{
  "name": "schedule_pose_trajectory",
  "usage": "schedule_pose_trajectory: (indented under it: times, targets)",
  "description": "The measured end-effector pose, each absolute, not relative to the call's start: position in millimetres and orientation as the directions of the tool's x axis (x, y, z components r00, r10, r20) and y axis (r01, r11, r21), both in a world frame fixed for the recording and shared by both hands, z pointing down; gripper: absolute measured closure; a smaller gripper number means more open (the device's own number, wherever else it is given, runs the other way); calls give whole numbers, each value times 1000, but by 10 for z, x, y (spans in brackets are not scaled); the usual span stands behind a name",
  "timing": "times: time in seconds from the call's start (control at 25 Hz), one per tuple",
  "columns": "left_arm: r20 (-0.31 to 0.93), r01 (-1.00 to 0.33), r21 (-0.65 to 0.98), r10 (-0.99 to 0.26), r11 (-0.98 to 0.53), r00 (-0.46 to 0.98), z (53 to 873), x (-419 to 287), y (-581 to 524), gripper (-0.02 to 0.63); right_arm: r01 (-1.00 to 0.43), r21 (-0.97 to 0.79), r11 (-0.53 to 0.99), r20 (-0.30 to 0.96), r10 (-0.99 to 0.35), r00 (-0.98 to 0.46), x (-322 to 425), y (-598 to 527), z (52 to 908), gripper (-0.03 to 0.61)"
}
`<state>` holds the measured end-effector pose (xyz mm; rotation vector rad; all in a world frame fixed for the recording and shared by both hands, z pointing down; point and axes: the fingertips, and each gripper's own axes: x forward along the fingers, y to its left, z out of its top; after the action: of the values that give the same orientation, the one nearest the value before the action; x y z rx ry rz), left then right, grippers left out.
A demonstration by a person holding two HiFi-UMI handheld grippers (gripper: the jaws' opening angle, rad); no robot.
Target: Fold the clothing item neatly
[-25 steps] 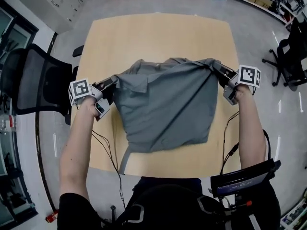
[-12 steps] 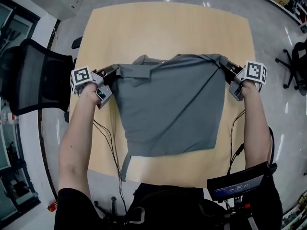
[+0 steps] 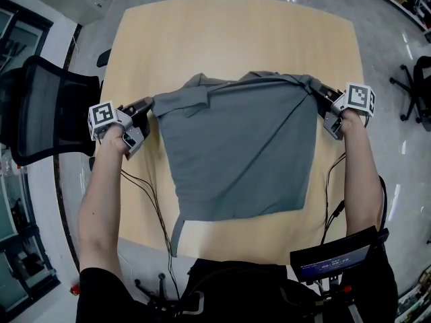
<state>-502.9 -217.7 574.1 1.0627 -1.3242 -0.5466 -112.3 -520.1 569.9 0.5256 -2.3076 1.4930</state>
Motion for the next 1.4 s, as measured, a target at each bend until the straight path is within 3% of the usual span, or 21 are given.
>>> schedule_pose_trajectory:
  times: [0.08, 0.2, 0.32, 0.4, 0.48, 0.64, 0.8, 1.0, 1.2, 1.32, 1.4]
  targets:
    - [561, -297, 811, -814, 504, 152, 5807, -5207, -2059, 598, -480, -796, 368, 470, -122, -874, -1114, -5213, 5704, 555]
    - [535, -332, 814, -837, 476, 112, 5691, -5291, -2057, 598, -481, -803, 353, 470, -122, -874, -1106, -5176, 5670, 554]
    - [466, -435, 831, -861, 347, 204, 5427, -4976, -2236, 598, -454, -810, 370, 442, -122, -889, -1134, -5145, 5543, 536]
    - [450, -544, 804, -844, 241, 291, 5285, -4595, -2373, 598, -440, -806, 396, 426, -128, -895, -1084, -5138, 5439, 447]
    - [455, -656, 742, -822, 136, 344, 5163, -4214, -2492, 598, -454, -787, 418, 433, -150, -889, -960, -5150, 5353, 411]
    - [459, -759, 651, -802, 11, 382, 5161, -3772, -2598, 598, -495, -728, 475, 463, -192, -865, -754, -5142, 5267, 407]
    - [590, -840, 542, -696, -35, 410, 5471, -3499, -2608, 600, -441, -694, 569, 434, -158, -887, -863, -4899, 5099, 408]
    - [778, -947, 280, -541, -158, 320, 5802, -3408, -2659, 598, -272, -679, 681, 333, -44, -942, -1172, -4526, 4819, 408]
    - [810, -958, 192, -517, -212, 276, 5917, -3468, -2723, 599, -290, -570, 769, 444, -9, -896, -1339, -4268, 4898, 408]
    - [832, -969, 117, -512, -218, 216, 5967, -3562, -2668, 599, -194, -407, 893, 520, 52, -852, -1678, -3966, 4937, 408]
    - [852, -972, 56, -496, -230, 166, 6024, -3653, -2661, 599, -149, -389, 909, 516, 81, -853, -1872, -3810, 4919, 408]
